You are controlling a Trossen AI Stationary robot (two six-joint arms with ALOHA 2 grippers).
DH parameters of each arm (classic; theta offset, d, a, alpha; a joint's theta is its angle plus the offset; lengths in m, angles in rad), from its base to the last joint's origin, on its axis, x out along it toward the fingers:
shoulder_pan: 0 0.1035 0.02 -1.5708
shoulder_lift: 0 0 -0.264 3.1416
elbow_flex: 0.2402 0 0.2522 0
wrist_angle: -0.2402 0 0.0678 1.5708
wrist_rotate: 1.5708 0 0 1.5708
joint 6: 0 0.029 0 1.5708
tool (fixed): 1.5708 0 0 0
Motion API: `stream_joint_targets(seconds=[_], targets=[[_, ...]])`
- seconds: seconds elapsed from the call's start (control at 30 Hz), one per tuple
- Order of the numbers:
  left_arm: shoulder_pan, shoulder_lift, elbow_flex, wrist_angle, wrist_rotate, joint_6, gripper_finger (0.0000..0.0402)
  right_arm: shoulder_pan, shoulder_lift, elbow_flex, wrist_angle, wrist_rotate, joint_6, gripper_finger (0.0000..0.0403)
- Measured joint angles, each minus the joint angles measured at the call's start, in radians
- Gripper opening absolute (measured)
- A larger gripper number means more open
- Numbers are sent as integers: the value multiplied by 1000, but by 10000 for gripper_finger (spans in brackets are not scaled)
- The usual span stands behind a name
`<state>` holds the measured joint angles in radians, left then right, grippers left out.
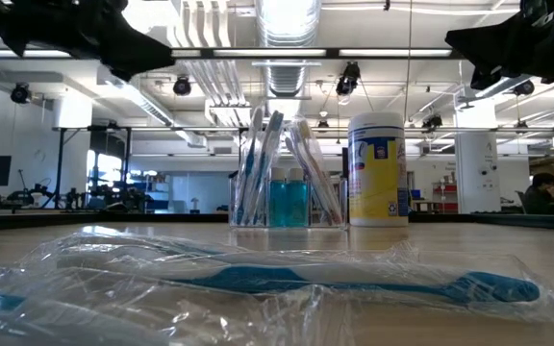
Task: Pick & Place toothbrushing station
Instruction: Put the blue toothbrush into the transparent organizer
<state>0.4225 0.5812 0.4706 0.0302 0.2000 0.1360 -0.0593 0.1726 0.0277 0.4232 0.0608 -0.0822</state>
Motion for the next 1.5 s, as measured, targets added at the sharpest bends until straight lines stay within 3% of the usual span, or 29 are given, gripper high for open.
stream_joint_targets(seconds=[0.1,0.33,0.8,1.5], targets=[[0,-79,0,-72,-4,-28,154,0,0,0,0,1,0,8],[0,-158,-2,-163,-10,-43,12,0,0,0,0,3,0,8],[0,-321,-245,13,-18,-134,4,0,2,0,-8,3,2,8],[0,-550,-462,14,-12,-194,5,0,67,0,30,22,-8,8]])
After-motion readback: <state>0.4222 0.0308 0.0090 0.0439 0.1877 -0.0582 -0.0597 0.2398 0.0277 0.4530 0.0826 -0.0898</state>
